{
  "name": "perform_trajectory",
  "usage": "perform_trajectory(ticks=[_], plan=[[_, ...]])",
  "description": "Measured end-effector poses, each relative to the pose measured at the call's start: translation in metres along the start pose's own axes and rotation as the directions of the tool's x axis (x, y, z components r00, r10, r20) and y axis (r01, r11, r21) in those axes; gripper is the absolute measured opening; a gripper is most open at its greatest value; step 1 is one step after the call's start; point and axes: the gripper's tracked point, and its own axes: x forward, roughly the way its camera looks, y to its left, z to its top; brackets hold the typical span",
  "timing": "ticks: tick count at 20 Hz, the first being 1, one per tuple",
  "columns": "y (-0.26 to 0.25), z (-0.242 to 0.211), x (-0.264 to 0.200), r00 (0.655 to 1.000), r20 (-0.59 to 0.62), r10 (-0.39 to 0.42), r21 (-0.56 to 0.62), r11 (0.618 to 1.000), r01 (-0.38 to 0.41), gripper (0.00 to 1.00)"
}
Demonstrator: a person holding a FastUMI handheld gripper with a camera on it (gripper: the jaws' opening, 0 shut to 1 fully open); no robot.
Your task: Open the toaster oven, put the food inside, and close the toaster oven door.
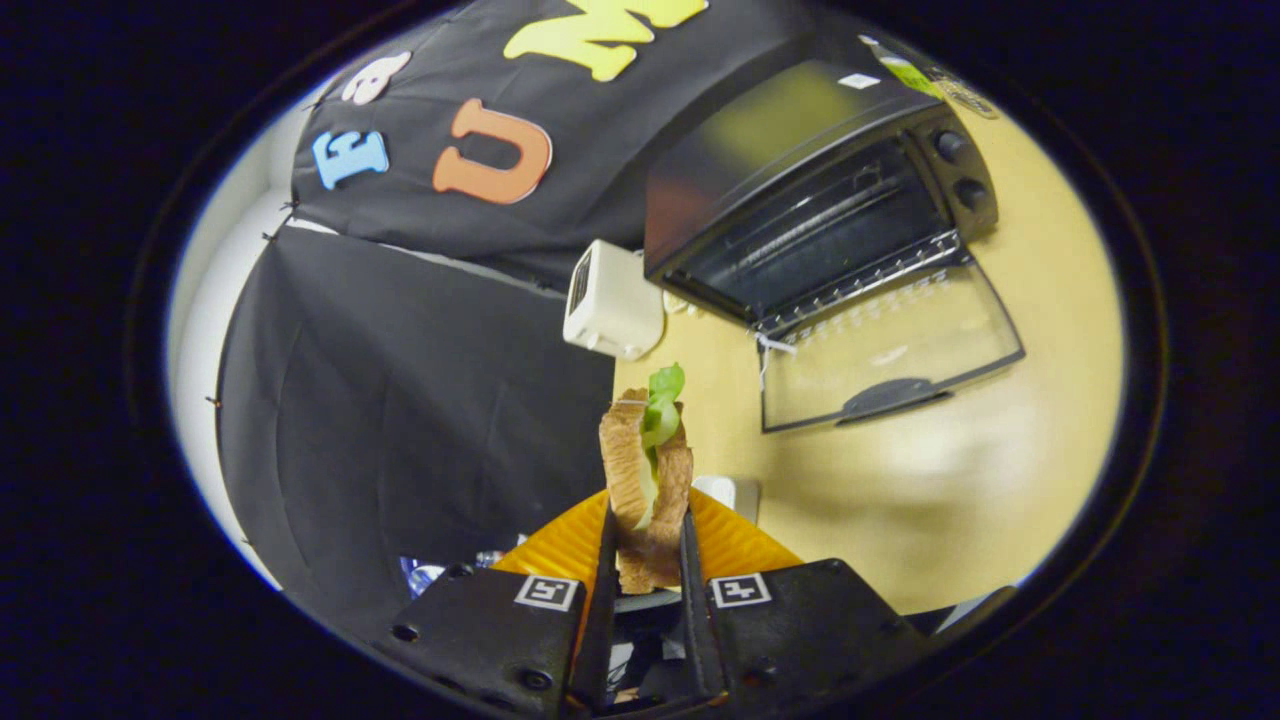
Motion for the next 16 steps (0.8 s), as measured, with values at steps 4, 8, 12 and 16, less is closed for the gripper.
perform_trajectory(ticks=[4,8,12,16], plan=[[-0.027,0.055,0.001,0.980,0.197,0.020,0.115,0.992,-0.043,0.35],[-0.063,0.095,0.031,0.949,0.314,0.016,0.274,0.956,-0.106,0.35],[-0.096,0.128,0.061,0.914,0.407,-0.003,0.329,0.933,-0.143,0.35],[-0.116,0.162,0.082,0.866,0.499,-0.022,0.355,0.917,-0.181,0.35]])
